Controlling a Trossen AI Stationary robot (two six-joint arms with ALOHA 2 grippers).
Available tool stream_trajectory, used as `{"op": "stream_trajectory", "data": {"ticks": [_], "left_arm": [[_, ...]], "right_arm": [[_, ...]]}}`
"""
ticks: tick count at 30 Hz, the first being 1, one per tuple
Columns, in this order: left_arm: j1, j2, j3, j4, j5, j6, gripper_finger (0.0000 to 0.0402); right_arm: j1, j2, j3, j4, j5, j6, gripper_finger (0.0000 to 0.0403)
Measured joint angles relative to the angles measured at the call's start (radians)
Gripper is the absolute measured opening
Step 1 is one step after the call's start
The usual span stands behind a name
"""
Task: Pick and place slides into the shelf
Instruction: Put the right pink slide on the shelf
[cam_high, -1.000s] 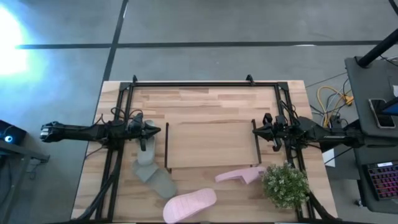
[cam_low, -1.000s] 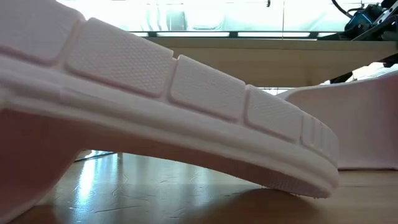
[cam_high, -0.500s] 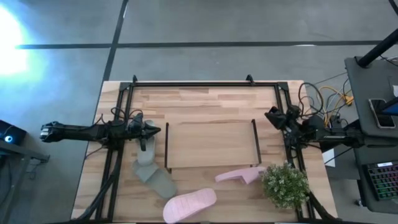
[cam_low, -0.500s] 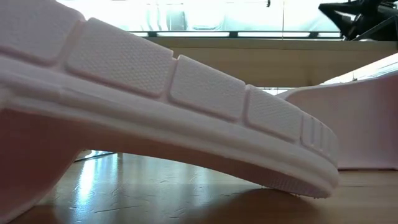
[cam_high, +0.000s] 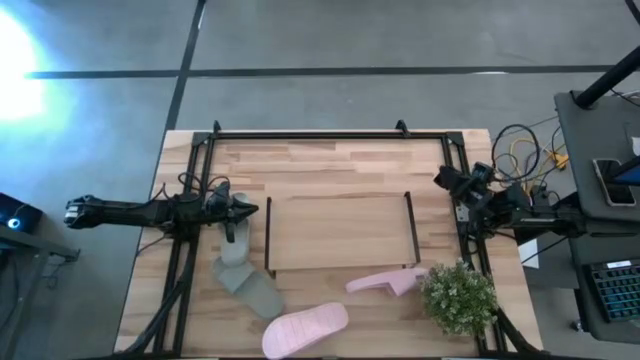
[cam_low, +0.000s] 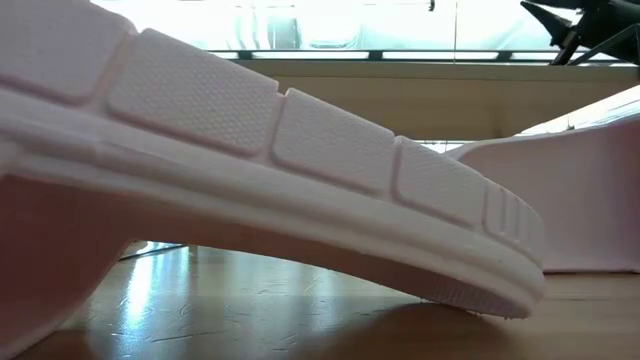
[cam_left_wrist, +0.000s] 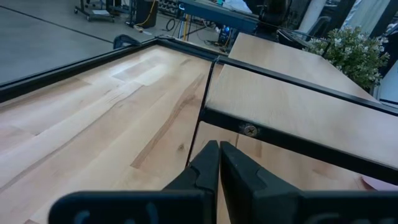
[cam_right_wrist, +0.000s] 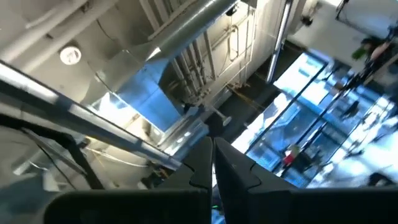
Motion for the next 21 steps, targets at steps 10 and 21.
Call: {"op": "stream_trajectory", "data": {"ticks": [10, 21], "left_arm": [[0.001, 0.0, 0.002, 0.006, -0.291, 0.083, 0.0], [0.001, 0.004, -0.003, 0.068, -0.243, -0.084, 0.0]], "right_arm": [[0.0, 0.14, 0.082, 0.052, -0.226, 0.138, 0.0009], [0.0, 0.573, 0.464, 0.012, -0.359, -0.096, 0.0009]]}}
